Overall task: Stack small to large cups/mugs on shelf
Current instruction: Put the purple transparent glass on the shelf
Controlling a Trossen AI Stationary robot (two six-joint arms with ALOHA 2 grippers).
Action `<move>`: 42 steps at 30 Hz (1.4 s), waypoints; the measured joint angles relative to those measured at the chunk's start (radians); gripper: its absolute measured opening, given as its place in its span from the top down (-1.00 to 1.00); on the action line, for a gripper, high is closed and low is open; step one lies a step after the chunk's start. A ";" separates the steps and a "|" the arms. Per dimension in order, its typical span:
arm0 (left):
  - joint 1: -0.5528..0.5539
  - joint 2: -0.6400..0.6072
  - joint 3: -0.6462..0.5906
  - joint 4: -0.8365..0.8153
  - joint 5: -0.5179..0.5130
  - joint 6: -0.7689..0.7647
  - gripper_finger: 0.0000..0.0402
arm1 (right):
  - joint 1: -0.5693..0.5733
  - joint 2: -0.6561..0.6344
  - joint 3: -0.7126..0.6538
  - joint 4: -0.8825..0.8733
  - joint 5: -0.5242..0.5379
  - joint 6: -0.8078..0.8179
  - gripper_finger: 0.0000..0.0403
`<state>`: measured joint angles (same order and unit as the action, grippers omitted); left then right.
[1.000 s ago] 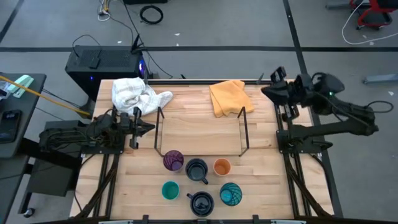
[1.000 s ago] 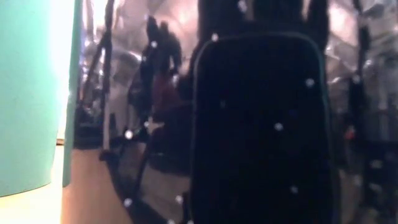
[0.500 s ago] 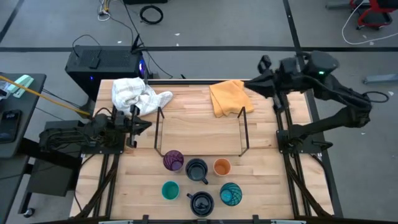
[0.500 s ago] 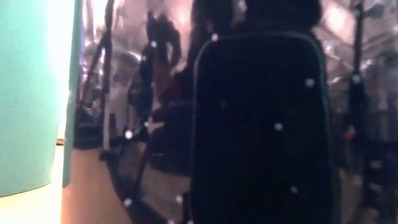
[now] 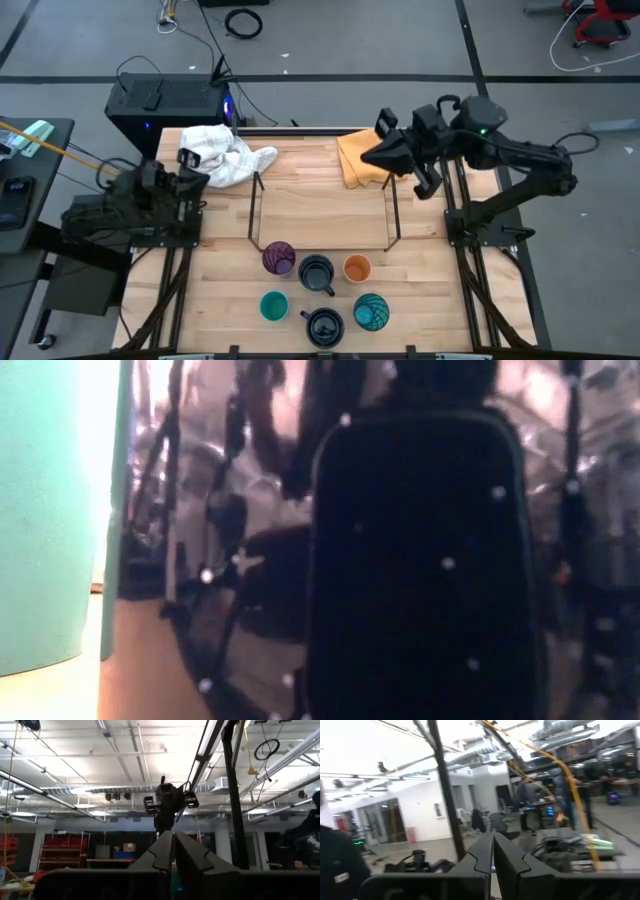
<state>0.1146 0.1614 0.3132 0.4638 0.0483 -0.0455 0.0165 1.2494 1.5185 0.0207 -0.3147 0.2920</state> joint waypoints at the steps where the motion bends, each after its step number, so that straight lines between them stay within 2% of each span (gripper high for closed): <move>1: 0.000 0.016 0.040 -0.047 0.000 0.001 0.85 | 0.010 0.006 0.000 0.006 0.006 0.005 0.89; 5: 0.000 0.093 0.190 -0.239 0.001 0.005 0.83 | 0.044 0.027 0.000 -0.028 0.029 0.024 0.89; 10: 0.000 0.192 0.338 -0.451 0.009 0.004 0.86 | 0.082 0.065 0.000 -0.182 0.086 0.031 0.89; 15: 0.000 0.280 0.444 -0.531 0.089 -0.026 0.89 | 0.133 0.121 -0.001 -0.203 0.099 0.065 0.89; 19: 0.000 0.329 0.514 -0.569 0.125 -0.019 0.89 | 0.169 0.140 -0.001 -0.304 0.097 0.092 0.89; 25: 0.000 0.359 0.579 -0.619 0.126 -0.011 0.85 | 0.206 0.133 -0.001 -0.493 0.132 0.141 0.89; 33: 0.000 0.362 0.585 -0.658 0.126 -0.010 0.87 | 0.284 0.154 -0.001 -0.781 0.183 0.177 0.89; 36: 0.000 0.362 0.585 -0.679 0.126 -0.011 0.88 | 0.301 0.183 -0.001 -0.853 0.192 0.172 0.89; 42: 0.000 0.362 0.585 -0.681 0.126 -0.010 0.85 | 0.314 0.252 -0.001 -0.885 0.186 0.157 0.86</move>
<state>0.1146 0.5236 0.8978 -0.2173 0.1741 -0.0559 0.3307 1.5010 1.5173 -0.8641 -0.1282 0.4489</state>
